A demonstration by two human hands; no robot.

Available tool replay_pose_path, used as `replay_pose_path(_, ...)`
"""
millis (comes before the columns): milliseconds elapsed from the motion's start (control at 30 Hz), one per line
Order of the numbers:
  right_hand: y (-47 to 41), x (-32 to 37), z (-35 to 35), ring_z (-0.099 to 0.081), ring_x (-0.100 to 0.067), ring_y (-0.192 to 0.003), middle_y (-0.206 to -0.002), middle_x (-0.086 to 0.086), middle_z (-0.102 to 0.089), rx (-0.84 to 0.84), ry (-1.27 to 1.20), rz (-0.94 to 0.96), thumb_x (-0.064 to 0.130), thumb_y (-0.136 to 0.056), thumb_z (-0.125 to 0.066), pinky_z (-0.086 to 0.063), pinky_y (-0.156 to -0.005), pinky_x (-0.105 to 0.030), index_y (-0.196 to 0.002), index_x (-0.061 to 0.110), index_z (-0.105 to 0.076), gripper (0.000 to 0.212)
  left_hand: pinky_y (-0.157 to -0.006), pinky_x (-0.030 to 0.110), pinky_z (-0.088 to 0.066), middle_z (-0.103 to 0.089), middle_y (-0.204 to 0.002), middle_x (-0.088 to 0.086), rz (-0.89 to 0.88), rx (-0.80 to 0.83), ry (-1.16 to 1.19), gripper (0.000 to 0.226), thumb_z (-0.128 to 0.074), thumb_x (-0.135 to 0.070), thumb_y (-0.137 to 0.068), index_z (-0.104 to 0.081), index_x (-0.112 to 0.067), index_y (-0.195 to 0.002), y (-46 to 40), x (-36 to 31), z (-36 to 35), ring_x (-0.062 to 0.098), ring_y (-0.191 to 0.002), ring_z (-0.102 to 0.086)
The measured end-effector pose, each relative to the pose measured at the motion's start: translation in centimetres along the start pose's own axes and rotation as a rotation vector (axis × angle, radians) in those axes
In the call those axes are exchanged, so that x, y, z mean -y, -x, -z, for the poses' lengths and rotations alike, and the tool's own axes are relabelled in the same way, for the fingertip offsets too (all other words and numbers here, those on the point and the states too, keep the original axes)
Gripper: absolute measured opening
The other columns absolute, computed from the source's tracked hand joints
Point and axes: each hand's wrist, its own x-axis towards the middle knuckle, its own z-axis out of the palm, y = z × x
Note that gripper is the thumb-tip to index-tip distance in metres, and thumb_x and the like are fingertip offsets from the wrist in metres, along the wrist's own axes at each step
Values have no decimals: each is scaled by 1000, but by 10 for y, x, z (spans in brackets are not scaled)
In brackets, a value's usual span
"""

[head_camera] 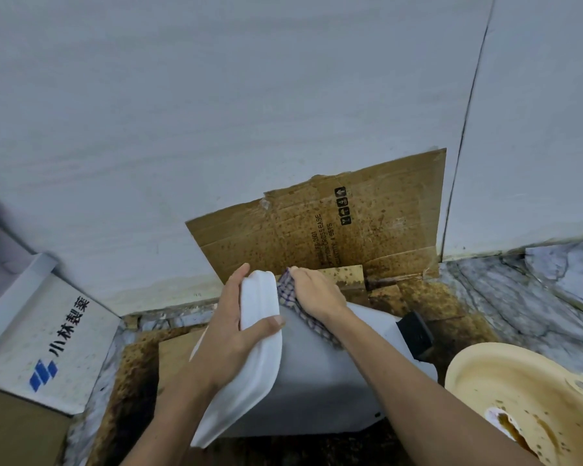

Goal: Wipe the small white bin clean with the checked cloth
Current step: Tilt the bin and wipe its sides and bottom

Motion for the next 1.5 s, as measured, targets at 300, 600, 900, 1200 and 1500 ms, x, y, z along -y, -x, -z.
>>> replay_pose_path(300,8,38,21,-72,-15,-85,-90,2,-76,377,-348,193,65,-82,-58,-54,-85,-40,-92,24,-75,46,-125,39,-23,2,-166,-31,-22,49,-76,119,-67,-65,-75,14,-42,-160,7,-11,-7,-1,-153,-15)
replay_pose_path(600,28,38,23,-62,-11,-84,-90,12,-68,342,-136,369,46,-94,-46,-45,-69,-28,-88,31,-67,27,-121,56,-21,20,-171,-6,621,-365,-171,146,-55,-102,-48,-6,-29,-164,56,-13,-25,30,-158,-9)
replay_pose_path(900,58,35,20,-63,-22,-102,-106,-7,-68,375,-58,377,58,-90,-40,-45,-78,-29,-104,14,-62,51,-114,47,-34,-19,-169,11,702,-605,541,140,-94,-48,-63,-3,-18,-165,95,12,-49,36,-149,-30)
replay_pose_path(1200,88,15,38,-60,-7,-91,-99,5,-66,109,-154,343,49,-89,-35,-46,-79,-28,-107,28,-59,37,-114,37,-39,-27,-167,-2,398,-395,494,153,-102,-53,-43,-14,-24,-165,94,12,-41,23,-148,-34)
replay_pose_path(1500,110,-39,49,-52,-9,-129,-139,14,-57,-181,-604,225,46,-96,-39,-44,-109,-45,-143,35,-49,49,-107,23,-25,-16,-149,-31,60,-91,65,154,-94,-64,-45,-2,-33,-165,49,-12,-20,-8,-136,-16)
